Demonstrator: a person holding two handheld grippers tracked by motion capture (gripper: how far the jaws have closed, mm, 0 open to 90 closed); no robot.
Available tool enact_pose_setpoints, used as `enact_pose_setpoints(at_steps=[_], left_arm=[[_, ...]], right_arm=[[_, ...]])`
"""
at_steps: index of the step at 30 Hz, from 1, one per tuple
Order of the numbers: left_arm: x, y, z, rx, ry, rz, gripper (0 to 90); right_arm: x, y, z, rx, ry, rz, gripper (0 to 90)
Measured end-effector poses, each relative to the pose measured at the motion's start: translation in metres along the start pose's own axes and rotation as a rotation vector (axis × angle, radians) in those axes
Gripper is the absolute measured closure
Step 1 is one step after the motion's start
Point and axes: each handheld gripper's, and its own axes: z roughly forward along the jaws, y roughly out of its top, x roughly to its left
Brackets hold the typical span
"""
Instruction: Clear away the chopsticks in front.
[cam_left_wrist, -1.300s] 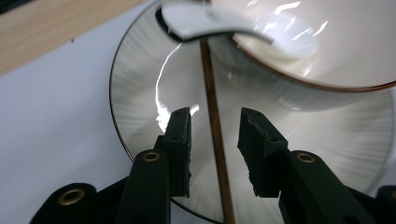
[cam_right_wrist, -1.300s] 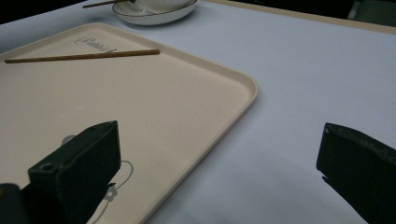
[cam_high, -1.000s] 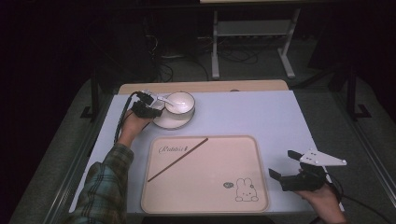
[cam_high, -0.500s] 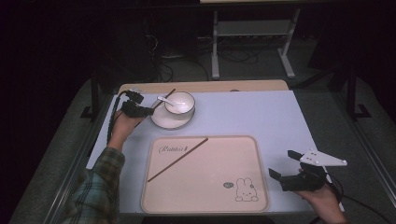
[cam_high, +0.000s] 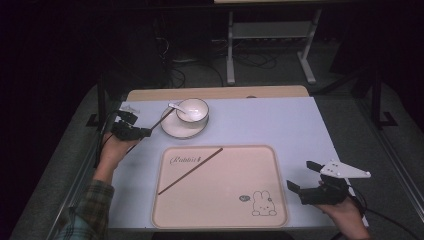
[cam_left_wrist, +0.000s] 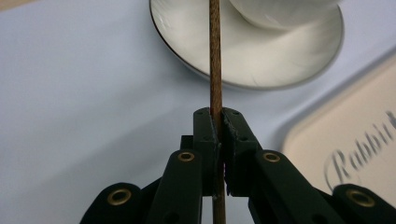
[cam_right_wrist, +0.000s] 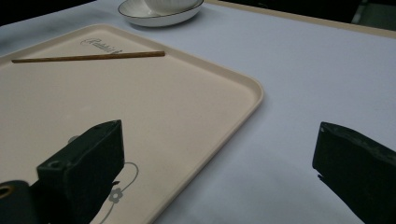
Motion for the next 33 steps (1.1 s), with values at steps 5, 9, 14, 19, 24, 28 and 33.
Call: enact_pose_setpoints(at_steps=[5,9,14,19,24,28,33], left_arm=[[-0.010,-0.017,-0.015,-0.004,-0.002,0.000,84.2],[-0.020,-0.031,-0.022,0.000,-0.024,0.015,84.2],[-0.036,-0.043,-0.024,-0.004,-0.078,0.024,84.2],[-0.060,-0.047,-0.019,0.002,-0.120,0.052,84.2],[-0.089,-0.044,-0.012,0.009,-0.176,0.087,84.2],[-0.111,-0.040,-0.006,0.023,-0.214,0.130,84.2],[-0.135,-0.038,0.007,0.060,-0.235,0.165,84.2]], right_arm=[[0.000,0.000,0.000,0.000,-0.001,0.000,1.5],[0.001,0.000,0.000,0.000,-0.001,-0.002,1.5],[0.002,0.001,0.000,0.001,-0.003,-0.003,1.5],[0.001,0.001,0.000,0.001,-0.006,-0.004,1.5],[0.002,0.001,0.001,0.001,-0.005,-0.008,1.5],[0.002,0.001,0.001,0.001,-0.004,-0.009,1.5],[0.002,0.001,0.002,0.002,-0.003,-0.009,1.5]])
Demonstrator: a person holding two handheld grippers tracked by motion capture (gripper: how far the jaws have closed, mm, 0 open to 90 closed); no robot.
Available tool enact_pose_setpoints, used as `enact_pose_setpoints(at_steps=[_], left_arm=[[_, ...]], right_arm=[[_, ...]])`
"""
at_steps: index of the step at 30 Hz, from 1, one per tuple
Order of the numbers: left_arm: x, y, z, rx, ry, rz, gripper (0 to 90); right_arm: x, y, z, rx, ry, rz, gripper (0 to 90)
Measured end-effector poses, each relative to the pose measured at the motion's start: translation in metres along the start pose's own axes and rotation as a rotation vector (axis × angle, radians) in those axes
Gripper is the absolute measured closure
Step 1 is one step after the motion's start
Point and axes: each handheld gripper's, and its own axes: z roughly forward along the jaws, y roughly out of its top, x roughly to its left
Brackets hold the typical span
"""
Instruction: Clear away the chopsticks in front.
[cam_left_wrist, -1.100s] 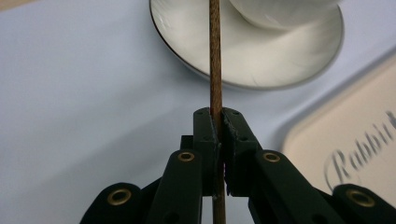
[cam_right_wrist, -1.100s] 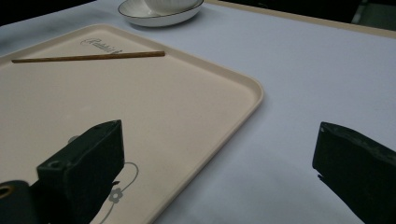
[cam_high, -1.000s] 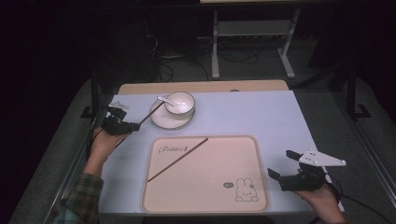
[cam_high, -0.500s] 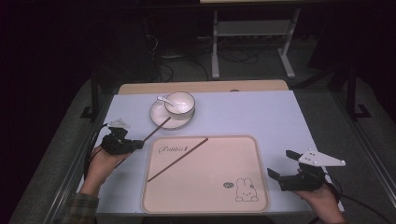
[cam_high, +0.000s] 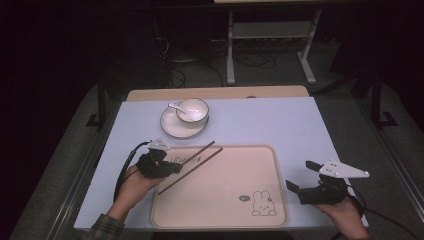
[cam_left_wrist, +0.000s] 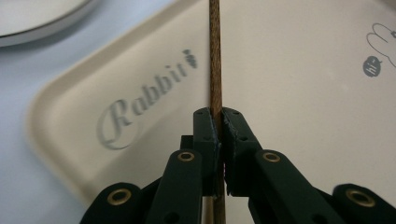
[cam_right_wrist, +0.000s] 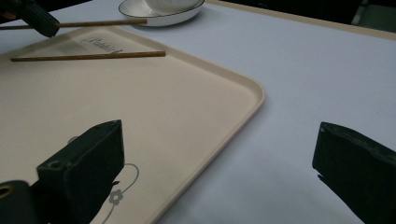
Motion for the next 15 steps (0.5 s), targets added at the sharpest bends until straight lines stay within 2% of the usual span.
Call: enact_pose_setpoints(at_steps=[2,7,12,15], left_arm=[[-0.007,0.002,0.009,0.024,-0.002,0.015,84.2],[-0.013,0.004,0.021,0.042,0.006,0.025,84.1],[-0.017,0.004,0.035,0.075,0.034,0.051,84.1],[-0.018,0.002,0.038,0.080,0.050,0.047,83.9]], right_arm=[[0.000,0.000,0.000,0.001,0.000,0.000,1.5],[0.000,0.000,0.000,0.001,0.000,0.000,1.5],[0.000,0.000,0.000,0.002,0.001,0.000,1.5],[0.000,0.000,0.000,0.002,0.002,0.000,1.5]])
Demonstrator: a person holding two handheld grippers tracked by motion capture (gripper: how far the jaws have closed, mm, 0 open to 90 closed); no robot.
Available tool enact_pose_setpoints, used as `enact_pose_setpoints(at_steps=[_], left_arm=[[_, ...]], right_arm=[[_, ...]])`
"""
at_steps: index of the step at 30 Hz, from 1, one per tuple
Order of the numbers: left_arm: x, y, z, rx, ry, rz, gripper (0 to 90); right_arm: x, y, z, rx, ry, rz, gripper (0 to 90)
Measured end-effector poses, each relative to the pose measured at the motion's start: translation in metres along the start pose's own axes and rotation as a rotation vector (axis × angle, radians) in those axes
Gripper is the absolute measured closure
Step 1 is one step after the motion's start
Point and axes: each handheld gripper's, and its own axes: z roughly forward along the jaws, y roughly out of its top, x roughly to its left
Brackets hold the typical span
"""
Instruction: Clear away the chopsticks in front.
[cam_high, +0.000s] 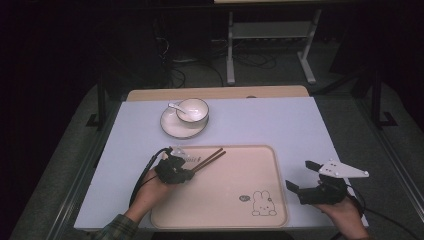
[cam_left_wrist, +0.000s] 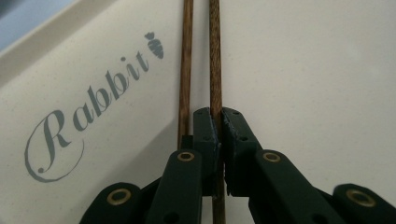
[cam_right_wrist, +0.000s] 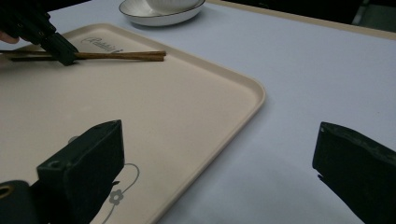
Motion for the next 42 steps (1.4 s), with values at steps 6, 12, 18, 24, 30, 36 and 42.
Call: enact_pose_setpoints(at_steps=[6,12,18,24,30,36,42], left_arm=[[-0.001,0.000,0.000,-0.002,0.003,0.002,82.7],[-0.001,0.000,0.000,-0.001,0.003,0.004,81.2],[0.001,0.017,-0.006,-0.068,-0.038,0.035,83.6],[-0.001,0.051,0.013,-0.089,-0.102,0.093,89.4],[-0.004,0.079,0.038,-0.084,-0.128,0.114,89.4],[-0.005,0.091,0.062,-0.069,-0.125,0.123,89.4],[0.003,0.091,0.071,-0.072,-0.113,0.104,89.3]], right_arm=[[0.000,0.000,0.000,0.000,0.001,-0.001,1.5],[0.001,0.000,0.000,0.000,0.001,-0.001,1.5],[0.000,0.000,0.000,0.001,0.001,0.000,1.5],[0.001,0.001,0.001,0.002,0.001,-0.001,1.5],[0.000,0.000,0.000,0.001,0.002,0.003,1.5],[0.000,-0.001,0.000,-0.001,0.004,0.002,1.5],[-0.002,-0.001,-0.001,-0.002,0.002,0.006,1.5]])
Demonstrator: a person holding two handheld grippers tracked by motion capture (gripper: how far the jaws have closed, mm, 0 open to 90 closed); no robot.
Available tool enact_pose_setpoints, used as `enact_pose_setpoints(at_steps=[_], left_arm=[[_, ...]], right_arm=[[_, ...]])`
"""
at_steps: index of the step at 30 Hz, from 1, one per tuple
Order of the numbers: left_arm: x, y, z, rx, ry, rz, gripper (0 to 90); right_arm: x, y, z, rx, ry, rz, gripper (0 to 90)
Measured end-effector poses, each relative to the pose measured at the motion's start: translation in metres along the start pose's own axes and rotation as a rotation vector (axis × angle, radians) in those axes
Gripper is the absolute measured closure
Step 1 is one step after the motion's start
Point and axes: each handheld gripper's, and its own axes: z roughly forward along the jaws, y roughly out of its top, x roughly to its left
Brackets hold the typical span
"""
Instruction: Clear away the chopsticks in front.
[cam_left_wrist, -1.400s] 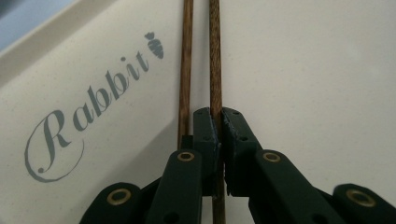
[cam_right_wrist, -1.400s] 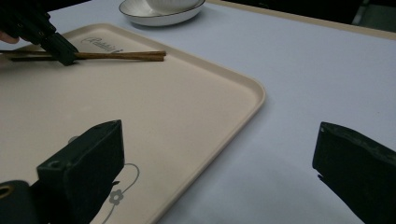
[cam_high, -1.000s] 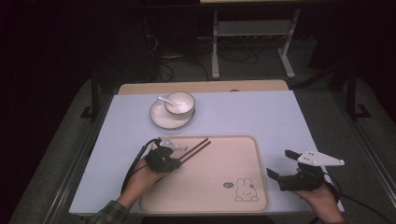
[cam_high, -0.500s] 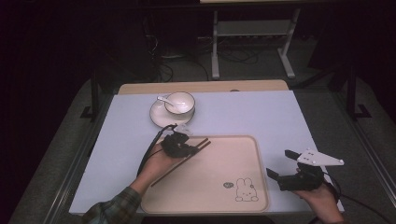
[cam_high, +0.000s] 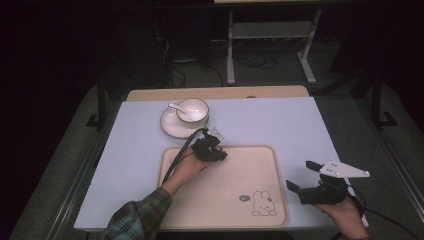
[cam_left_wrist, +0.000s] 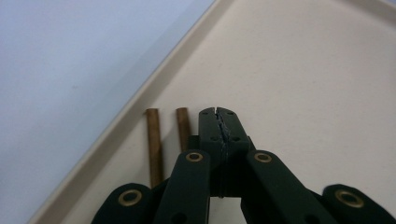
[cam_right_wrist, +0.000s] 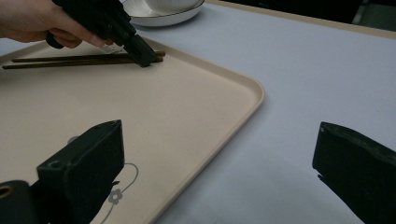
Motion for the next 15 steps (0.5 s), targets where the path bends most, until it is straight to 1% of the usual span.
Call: enact_pose_setpoints(at_steps=[2,3,4,5,9,15], left_arm=[[0.003,-0.001,-0.002,0.002,0.011,-0.002,89.3],[0.005,-0.003,-0.004,0.007,0.015,-0.008,89.3],[0.009,-0.005,-0.007,0.004,0.017,-0.022,89.3],[0.009,-0.005,-0.007,0.004,0.017,-0.022,89.3],[0.016,-0.012,-0.013,0.000,0.023,-0.051,89.3],[0.022,-0.023,-0.024,0.004,0.031,-0.069,89.3]], right_arm=[[0.000,0.000,0.000,0.000,0.001,0.000,1.5],[0.000,0.000,0.000,0.000,0.001,0.000,1.5],[0.000,0.000,0.000,0.001,0.002,0.000,1.5],[0.000,0.000,0.000,0.001,0.002,0.000,1.5],[0.000,0.000,0.000,0.000,0.002,0.000,1.5],[0.000,0.000,0.000,0.000,0.003,-0.002,1.5]])
